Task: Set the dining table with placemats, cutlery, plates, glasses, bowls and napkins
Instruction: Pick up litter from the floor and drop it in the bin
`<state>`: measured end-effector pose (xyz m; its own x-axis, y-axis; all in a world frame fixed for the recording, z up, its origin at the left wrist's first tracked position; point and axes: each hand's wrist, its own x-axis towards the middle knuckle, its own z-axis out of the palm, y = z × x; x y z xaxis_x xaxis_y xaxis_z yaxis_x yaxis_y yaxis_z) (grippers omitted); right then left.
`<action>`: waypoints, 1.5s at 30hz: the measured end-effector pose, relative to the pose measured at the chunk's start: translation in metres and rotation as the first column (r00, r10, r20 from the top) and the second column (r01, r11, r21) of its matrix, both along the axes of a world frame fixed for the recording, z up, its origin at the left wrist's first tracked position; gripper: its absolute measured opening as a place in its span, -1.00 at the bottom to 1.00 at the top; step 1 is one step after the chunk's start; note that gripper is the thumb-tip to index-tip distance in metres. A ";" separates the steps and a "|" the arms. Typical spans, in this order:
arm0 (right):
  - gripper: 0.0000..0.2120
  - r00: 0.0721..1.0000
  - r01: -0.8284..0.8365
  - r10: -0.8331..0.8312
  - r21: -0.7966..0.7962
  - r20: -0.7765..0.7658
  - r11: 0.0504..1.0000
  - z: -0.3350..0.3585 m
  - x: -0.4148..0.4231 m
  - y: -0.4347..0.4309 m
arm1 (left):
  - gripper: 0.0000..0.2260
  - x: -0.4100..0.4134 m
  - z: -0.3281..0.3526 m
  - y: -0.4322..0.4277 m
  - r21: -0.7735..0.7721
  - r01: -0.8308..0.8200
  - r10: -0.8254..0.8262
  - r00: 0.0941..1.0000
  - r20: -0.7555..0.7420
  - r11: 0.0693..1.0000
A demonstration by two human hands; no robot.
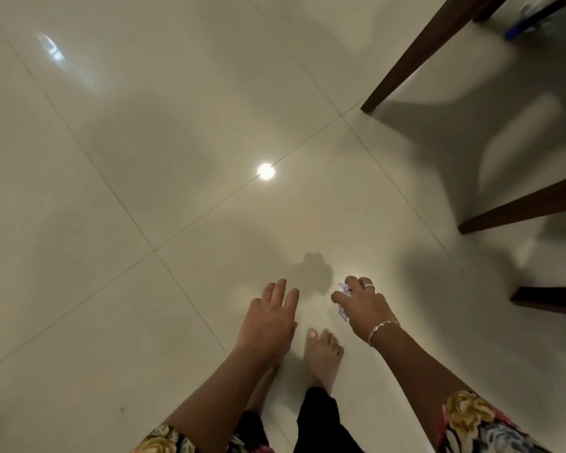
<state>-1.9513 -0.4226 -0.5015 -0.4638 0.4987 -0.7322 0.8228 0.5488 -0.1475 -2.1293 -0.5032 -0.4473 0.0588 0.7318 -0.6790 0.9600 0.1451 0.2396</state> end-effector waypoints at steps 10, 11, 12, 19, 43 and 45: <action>-0.68 0.871 0.489 -0.488 0.009 -0.051 0.872 0.280 0.051 -0.093 | -0.55 0.037 0.225 -0.031 0.005 0.262 -0.261 0.960 -0.100 0.965; -0.66 0.849 0.526 -0.525 0.008 -0.062 0.850 0.301 0.060 -0.106 | -0.56 0.045 0.243 -0.033 0.018 0.289 -0.286 0.953 -0.104 0.957; -0.65 0.829 0.557 -0.555 0.010 -0.075 0.830 0.321 0.070 -0.118 | -0.57 0.054 0.261 -0.037 0.027 0.323 -0.318 0.942 -0.107 0.946; -0.63 0.612 0.790 -0.773 0.073 -0.168 0.609 0.406 0.178 -0.220 | -0.59 0.168 0.343 -0.079 0.062 0.565 -0.553 0.821 -0.145 0.823; -0.67 0.014 0.964 -0.951 0.256 -0.308 -0.068 0.478 0.684 -0.516 | -0.52 0.787 0.429 -0.244 0.238 0.904 -0.925 0.377 -0.057 0.354; -0.68 -0.012 0.959 -0.957 0.266 -0.291 -0.093 0.475 0.734 -0.524 | -0.51 0.845 0.424 -0.242 0.222 0.925 -0.944 0.325 -0.051 0.307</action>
<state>-1.2171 -0.9467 -0.0261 0.6905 0.5991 -0.4054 0.5579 -0.7978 -0.2286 -1.2844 -0.7455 -0.0230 0.8282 0.2501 -0.5015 0.4001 -0.8905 0.2167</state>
